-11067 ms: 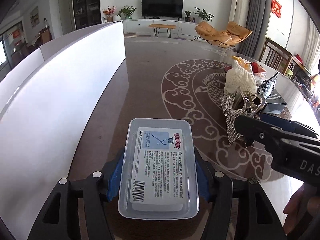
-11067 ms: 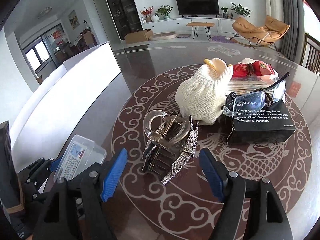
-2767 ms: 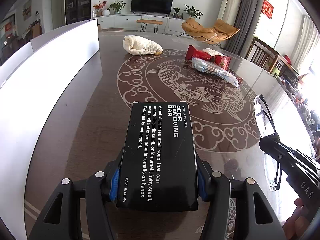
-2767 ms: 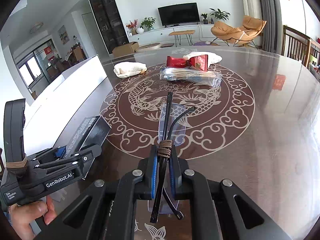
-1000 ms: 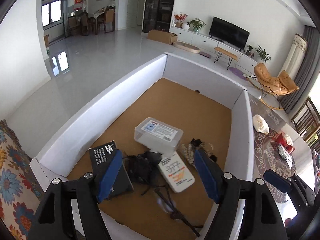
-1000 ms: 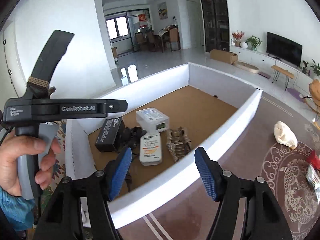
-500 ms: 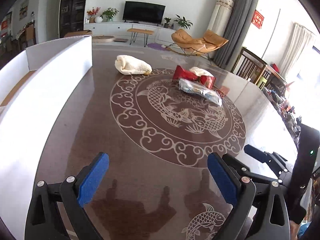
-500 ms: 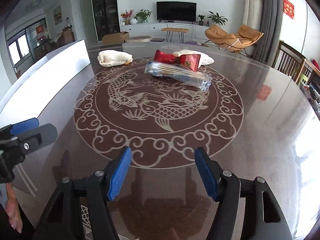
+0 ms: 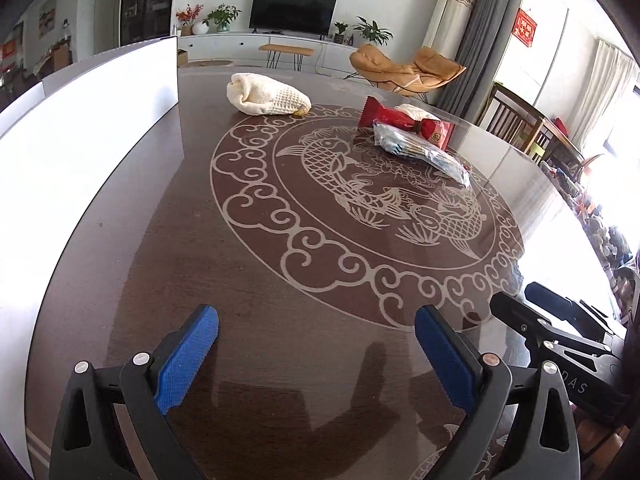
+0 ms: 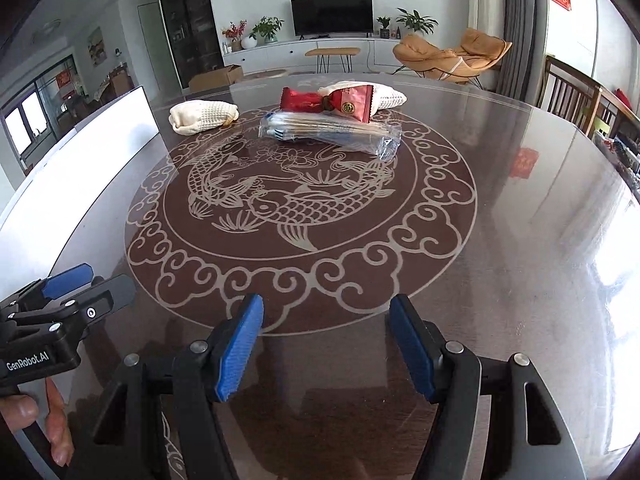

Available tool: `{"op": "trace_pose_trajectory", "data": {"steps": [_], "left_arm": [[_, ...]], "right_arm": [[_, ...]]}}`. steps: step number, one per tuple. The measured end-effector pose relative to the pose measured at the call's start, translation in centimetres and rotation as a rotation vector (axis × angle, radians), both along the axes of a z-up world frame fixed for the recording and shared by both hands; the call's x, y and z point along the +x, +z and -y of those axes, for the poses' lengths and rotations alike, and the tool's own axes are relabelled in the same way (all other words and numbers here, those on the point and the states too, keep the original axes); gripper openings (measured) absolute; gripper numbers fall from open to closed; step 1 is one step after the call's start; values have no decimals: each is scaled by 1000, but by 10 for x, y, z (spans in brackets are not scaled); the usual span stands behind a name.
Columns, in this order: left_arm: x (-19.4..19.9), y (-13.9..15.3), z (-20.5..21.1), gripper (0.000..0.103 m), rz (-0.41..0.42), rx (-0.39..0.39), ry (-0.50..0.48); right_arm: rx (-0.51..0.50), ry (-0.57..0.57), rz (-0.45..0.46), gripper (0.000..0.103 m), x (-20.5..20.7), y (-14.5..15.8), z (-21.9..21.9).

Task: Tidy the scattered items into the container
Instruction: 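Withdraw both open tools back over the table items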

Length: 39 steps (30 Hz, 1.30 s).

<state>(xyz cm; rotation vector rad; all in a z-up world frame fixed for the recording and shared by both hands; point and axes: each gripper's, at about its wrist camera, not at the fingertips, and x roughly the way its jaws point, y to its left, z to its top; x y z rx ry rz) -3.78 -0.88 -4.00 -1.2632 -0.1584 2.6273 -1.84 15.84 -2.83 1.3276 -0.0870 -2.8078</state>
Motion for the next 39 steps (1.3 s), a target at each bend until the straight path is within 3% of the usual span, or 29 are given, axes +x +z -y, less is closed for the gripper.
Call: {"op": "trace_pose_trajectory", "data": {"steps": [9,16,39], "left_arm": [[0,-1,2,100,1,20,-5],[0,-1,-3,101,7,-17,-8],[0,0,-3,102,8,-19,-9]], "right_arm": [[14,-5,12,67,-1,-2,1],[3,5,13,71,-1,-1,1],[36,7,22,72,-1,-2,6]]}}
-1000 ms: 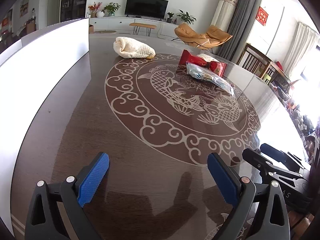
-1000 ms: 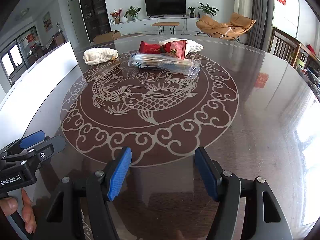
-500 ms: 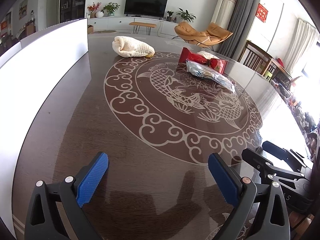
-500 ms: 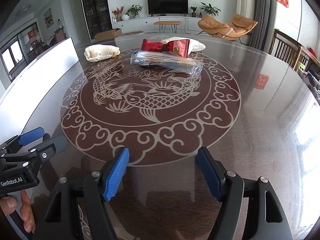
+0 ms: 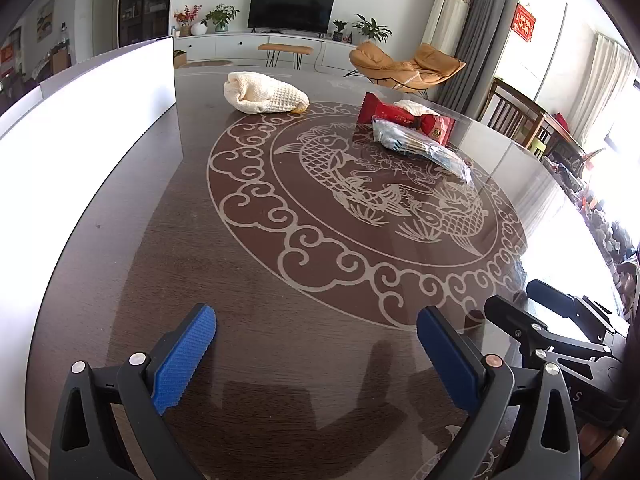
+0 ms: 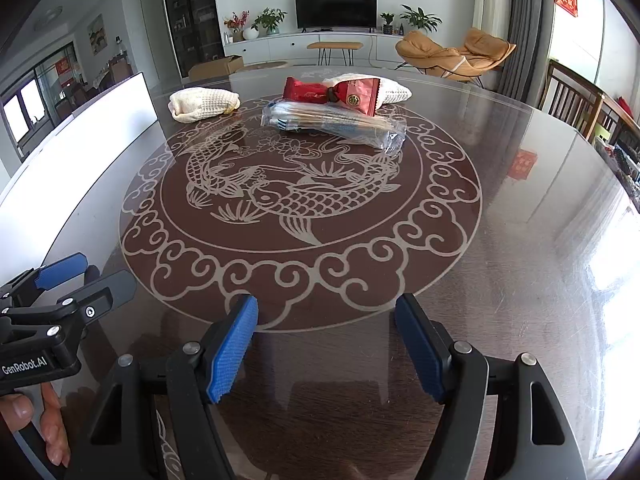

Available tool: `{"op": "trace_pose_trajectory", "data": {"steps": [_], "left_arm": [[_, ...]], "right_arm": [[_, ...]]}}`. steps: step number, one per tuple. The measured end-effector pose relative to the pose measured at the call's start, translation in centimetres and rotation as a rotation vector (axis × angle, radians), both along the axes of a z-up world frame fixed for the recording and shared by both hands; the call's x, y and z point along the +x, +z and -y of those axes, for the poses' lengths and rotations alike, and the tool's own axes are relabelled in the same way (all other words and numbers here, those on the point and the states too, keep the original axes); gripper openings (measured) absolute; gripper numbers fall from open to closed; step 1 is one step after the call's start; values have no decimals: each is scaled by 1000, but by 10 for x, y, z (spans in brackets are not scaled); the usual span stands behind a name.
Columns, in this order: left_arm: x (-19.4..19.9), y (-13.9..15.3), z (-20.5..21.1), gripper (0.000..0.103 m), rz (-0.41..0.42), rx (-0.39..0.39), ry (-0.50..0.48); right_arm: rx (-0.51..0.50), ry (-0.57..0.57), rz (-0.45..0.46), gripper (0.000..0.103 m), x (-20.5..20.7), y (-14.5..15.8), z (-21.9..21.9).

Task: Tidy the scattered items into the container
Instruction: 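Withdraw both open tools back over the table items, then grasp the white knit bag with the left tool and lift it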

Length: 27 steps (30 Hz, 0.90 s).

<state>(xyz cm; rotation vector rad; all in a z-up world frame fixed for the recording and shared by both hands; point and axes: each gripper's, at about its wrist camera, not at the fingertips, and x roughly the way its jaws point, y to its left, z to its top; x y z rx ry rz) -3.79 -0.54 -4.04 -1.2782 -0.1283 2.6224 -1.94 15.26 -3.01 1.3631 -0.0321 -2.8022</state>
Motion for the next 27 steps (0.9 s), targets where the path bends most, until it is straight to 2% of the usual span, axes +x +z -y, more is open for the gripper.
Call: {"op": "trace_pose_trajectory", "data": {"steps": [7,10,14,18,21,25,27], "left_arm": [[0,0,-1,102,2,-9,-1],[0,0,1,103,0,7,-1],[0,0,0,103,2,3,-3],[0,0,0,103,1,4,-3],[-1,0,1,103,1,14,-3],[-1,0,0,103,2,7,-3],[-1,0,1,103,1,10,-3]], "right_arm": [[14,2,4,73,-1,0,1],[29,15,11,78,-1,-1,5],[29,24,13,80,-2,-2,6],[33,73,27,81,-12,-1,4],[-3,54,8,80,-39,11,-11],[7,-49,-127,80,-112,58,-31],[-11,-93,-82,80,-171,67,-41]]}}
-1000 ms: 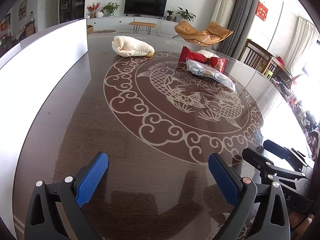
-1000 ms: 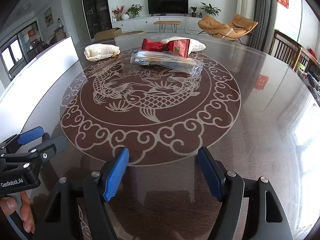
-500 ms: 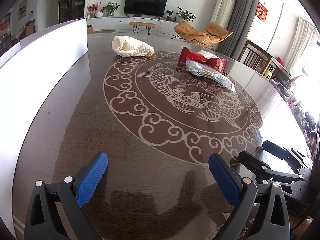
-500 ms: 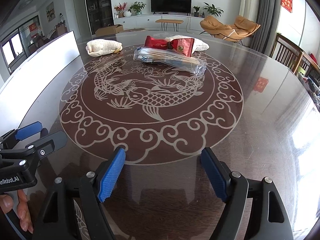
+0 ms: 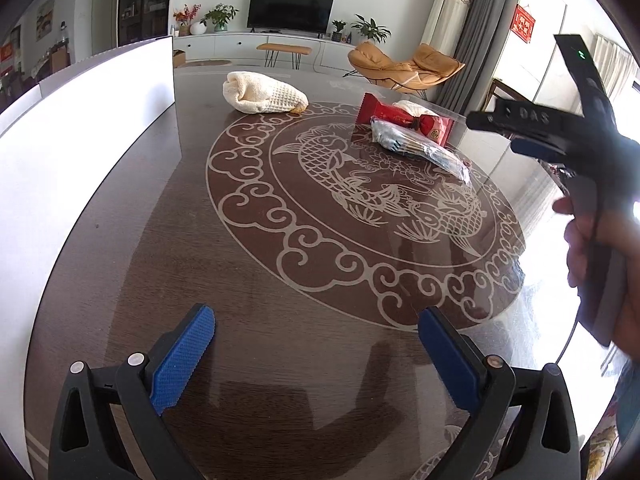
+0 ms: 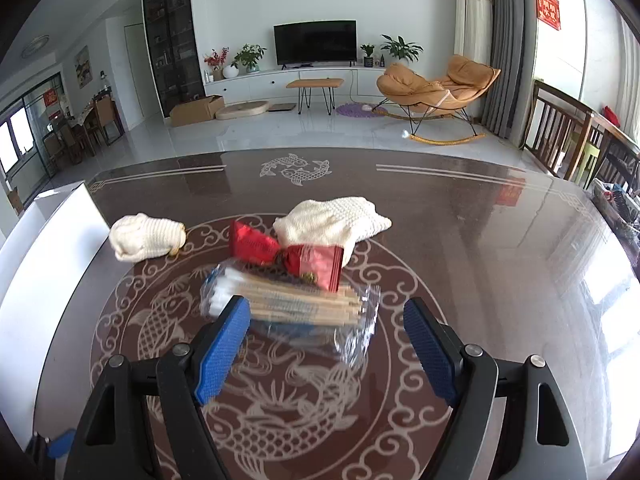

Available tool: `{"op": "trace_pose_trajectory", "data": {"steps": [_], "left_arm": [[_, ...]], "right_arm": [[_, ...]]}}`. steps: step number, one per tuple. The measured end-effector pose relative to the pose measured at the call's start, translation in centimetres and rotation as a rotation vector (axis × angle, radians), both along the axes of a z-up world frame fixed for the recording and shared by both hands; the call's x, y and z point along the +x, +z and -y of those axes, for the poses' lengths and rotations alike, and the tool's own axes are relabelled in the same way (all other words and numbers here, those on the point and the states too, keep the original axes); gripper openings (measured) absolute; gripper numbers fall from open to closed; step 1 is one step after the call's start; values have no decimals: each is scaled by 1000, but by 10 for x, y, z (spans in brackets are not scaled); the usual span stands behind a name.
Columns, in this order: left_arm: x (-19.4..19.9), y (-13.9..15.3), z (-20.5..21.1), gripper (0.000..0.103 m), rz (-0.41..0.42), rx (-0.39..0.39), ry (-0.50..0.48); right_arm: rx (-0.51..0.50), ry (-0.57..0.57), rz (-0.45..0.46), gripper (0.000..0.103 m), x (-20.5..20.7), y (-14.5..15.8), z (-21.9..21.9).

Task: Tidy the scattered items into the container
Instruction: 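Grasp the white knit bag with the left tool and lift it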

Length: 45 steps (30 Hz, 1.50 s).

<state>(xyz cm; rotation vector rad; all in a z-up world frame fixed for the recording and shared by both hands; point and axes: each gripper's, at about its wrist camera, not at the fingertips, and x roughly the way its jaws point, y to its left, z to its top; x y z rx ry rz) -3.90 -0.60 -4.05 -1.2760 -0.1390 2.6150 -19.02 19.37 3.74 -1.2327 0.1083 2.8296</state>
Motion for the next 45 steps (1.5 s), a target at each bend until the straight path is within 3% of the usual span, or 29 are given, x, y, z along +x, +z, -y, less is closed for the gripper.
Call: {"op": "trace_pose_trajectory", "data": {"steps": [2,6,8,10,13,15,18,20,21,24,26,29,33,36,39,41,44,45], "left_arm": [[0,0,1,103,-1,6,0],[-1,0,2,103,-1,8,0],[-1,-1,2,103,-1,5,0],[-1,-1,1,103,0,1,0],[-2,0,1,103,0,-2,-1],[-2,0,2,103,-1,7,-1],[-2,0,4,103,-2,20,-1],[-2,0,3,103,-2,14,-1],[-2,0,2,103,-1,8,-1],[-3,0,-1,103,1,-16,-1],[-2,0,-1,103,2,-20,-1],[-1,1,2,103,-1,5,-1],[0,2,4,103,-3,25,-1],[0,2,3,103,-3,22,-1],[0,2,3,103,-3,25,-1],[0,2,4,103,-4,28,-1],[0,2,6,103,-5,38,0],[-1,2,5,103,-4,36,0]], "right_arm": [[-9,-47,93,80,-56,-2,-9],[22,-136,109,80,-111,-9,-17],[32,-99,132,80,-122,-20,-8],[70,13,168,81,-125,-36,11],[179,175,206,81,-106,-54,33],[175,286,237,81,-79,-58,36],[233,443,336,81,-30,-59,34],[265,487,418,80,-8,-54,27],[264,471,406,80,-3,-45,23],[164,398,251,80,-11,-9,26],[74,375,185,80,-33,3,49],[-31,373,159,80,-76,0,101],[-13,418,99,80,-116,-3,188],[47,519,104,80,-130,-18,240],[67,644,264,81,-132,-44,264],[65,715,333,81,-117,-45,260],[-82,820,586,80,-79,-35,230],[-129,832,621,80,-62,-25,214]]}}
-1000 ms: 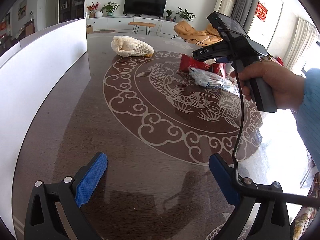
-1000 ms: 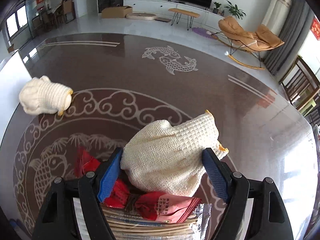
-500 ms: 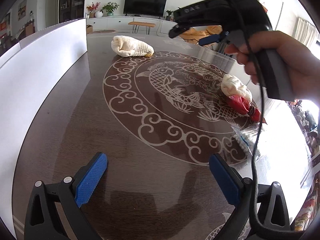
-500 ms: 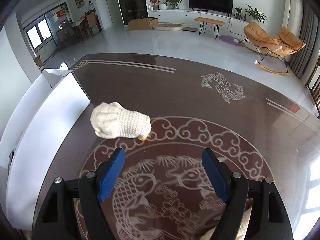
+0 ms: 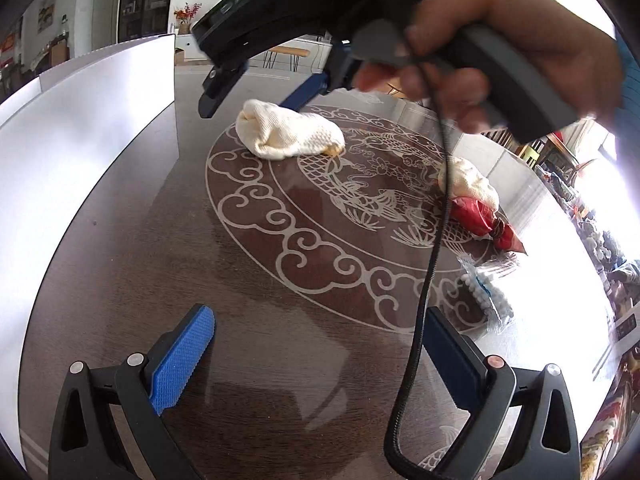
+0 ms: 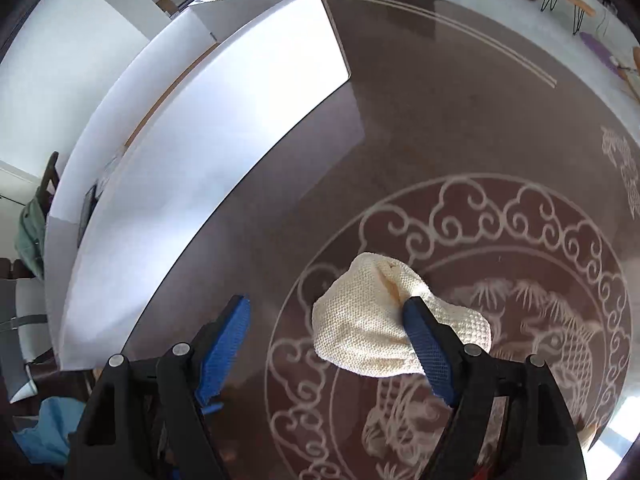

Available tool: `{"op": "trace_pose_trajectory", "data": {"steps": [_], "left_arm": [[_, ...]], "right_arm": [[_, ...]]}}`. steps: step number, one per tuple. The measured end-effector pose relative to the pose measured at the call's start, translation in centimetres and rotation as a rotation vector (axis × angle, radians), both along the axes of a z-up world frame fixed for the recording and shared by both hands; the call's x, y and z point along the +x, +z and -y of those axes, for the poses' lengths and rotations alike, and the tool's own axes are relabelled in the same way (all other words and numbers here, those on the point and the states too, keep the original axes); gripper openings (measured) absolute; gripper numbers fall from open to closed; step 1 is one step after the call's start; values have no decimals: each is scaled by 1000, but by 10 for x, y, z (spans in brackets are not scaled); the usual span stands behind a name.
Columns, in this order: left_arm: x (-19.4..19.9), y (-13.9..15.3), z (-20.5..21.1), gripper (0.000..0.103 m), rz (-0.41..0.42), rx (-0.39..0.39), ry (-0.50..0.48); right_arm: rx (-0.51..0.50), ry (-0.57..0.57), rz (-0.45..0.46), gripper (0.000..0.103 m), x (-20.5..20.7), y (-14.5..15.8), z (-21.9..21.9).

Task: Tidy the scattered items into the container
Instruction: 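Grasp the white knit bag with the left tool and lift it, then grasp the clear cotton swab bag with the right tool while the left holds the knit bag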

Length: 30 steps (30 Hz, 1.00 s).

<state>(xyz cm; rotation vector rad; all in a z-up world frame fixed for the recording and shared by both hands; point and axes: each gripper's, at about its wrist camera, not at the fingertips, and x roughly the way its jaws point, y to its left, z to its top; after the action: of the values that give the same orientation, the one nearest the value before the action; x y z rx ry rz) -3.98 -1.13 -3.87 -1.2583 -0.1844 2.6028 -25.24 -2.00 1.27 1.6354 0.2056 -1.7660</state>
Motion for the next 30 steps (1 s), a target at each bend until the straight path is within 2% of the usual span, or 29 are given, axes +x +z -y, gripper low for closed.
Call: {"op": "trace_pose_trajectory", "data": {"steps": [1,3,5,7,9,11,14,15,17,19,22,26,30], "left_arm": [[0,0,-1,103,1,-6,0],[-1,0,-3,103,3,-22,0],[-1,0,-4,103,5,-37,0],[-1,0,-5,103,5,-42,0],[-1,0,-5,103,4,-34,0],[-1,1,-3,103,1,-11,-1],[2,3,6,103,-3,47,-23],[1,8,9,103,-13,36,-28],[-2,22,12,103,-64,-3,-58],[-10,39,9,103,-105,-21,-135],[-33,50,-11,103,-93,-77,-281],[-51,39,-43,103,-60,-185,-457],[-63,15,-73,103,-17,-328,-540]], "right_arm": [[-39,-7,6,80,16,15,-18],[-105,-81,-60,80,45,47,-61],[-112,-219,-182,80,71,70,-108],[-50,-363,-330,80,98,79,-151],[5,-490,-431,80,130,70,-192],[33,-603,-477,80,171,48,-228],[-22,-734,-464,80,233,12,-261],[-55,-765,-452,80,253,3,-267],[-79,-793,-445,80,286,-12,-267],[-78,-773,-442,80,306,-22,-260],[-38,-714,-457,80,316,-34,-246],[-65,-711,-466,80,312,-34,-238],[-81,-693,-499,80,319,-34,-235]]}}
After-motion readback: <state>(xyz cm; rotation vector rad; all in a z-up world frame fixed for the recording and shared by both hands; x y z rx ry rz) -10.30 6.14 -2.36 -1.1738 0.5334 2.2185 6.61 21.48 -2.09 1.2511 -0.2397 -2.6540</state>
